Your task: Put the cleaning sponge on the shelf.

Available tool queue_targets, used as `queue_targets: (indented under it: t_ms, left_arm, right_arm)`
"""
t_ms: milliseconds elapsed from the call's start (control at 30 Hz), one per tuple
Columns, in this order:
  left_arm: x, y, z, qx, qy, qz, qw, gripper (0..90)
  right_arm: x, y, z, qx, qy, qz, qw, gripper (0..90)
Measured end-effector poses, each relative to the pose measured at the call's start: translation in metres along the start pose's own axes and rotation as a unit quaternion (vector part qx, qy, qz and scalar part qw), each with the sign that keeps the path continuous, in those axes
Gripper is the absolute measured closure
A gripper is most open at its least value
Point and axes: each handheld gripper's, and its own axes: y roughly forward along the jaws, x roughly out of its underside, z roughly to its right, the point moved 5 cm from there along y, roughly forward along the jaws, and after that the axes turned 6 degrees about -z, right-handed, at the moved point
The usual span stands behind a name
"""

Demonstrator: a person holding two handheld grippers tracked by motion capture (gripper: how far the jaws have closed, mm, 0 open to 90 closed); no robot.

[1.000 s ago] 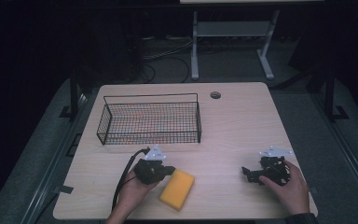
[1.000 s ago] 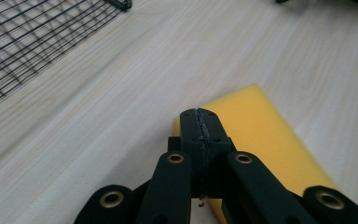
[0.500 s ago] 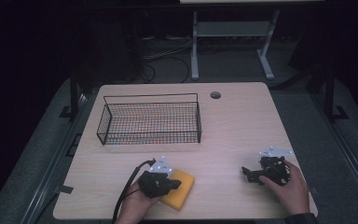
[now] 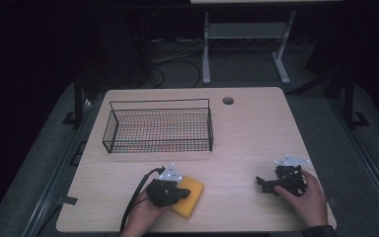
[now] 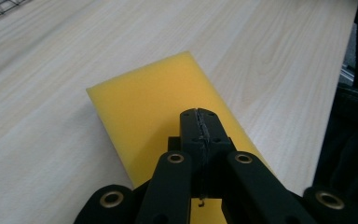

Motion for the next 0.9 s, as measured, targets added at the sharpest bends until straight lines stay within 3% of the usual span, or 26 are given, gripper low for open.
queue_targets:
  t_ms: [367,667,900]
  left_arm:
    - [-0.005,-0.003,-0.029,-0.01,-0.014,0.004,0.9999,89.6]
    - [0.009,-0.019,-0.014,-0.017,-0.011,0.003,0.9998,89.6]
    - [0.021,-0.025,-0.018,-0.028,-0.027,-0.005,0.9992,89.6]
  right_arm:
    - [0.0,0.0,0.0,0.0,0.0,0.0,1.0,0.0]
    - [0.0,0.0,0.0,0.0,0.0,0.0,1.0,0.0]
    - [0.0,0.0,0.0,0.0,0.001,0.0,1.0,0.0]
